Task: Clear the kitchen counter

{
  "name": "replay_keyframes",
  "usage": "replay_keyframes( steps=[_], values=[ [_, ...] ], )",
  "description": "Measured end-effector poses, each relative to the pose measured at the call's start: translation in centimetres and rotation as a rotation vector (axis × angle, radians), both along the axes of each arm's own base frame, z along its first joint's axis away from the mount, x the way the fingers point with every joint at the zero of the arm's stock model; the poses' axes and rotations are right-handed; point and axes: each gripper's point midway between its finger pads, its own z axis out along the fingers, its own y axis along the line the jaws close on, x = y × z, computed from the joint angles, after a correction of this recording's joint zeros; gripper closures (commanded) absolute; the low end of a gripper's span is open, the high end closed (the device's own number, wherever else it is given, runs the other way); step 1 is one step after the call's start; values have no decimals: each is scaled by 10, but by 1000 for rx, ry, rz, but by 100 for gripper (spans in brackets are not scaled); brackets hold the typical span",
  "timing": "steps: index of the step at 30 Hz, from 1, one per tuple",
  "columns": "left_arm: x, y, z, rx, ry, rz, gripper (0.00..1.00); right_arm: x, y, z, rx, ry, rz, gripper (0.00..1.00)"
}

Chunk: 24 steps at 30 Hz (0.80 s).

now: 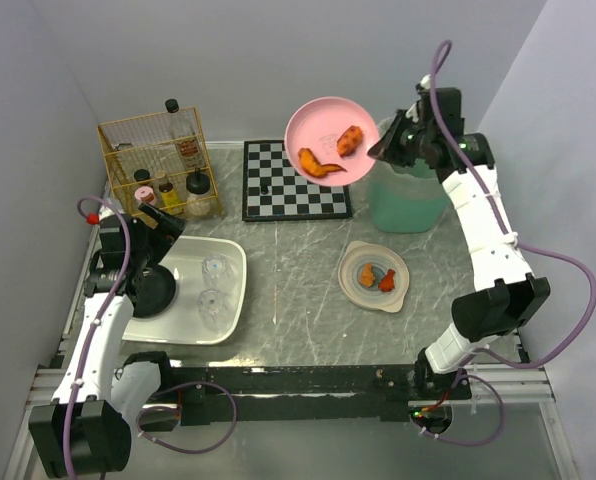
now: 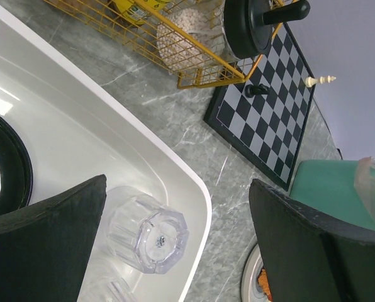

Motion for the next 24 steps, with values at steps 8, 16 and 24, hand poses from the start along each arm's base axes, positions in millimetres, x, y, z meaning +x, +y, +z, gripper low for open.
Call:
replay_keyframes(
  steps=[8,16,24],
  values=[
    [-1,-4,-1,-8,2,-21,1,13,-78,5,5,24,-183,100],
    [1,-8,-3,-15,4,-45,1,12,-143,6,22,61,-352,100],
    [1,-8,-5,-5,8,-60,1,11,-180,8,0,63,-495,100]
  ],
)
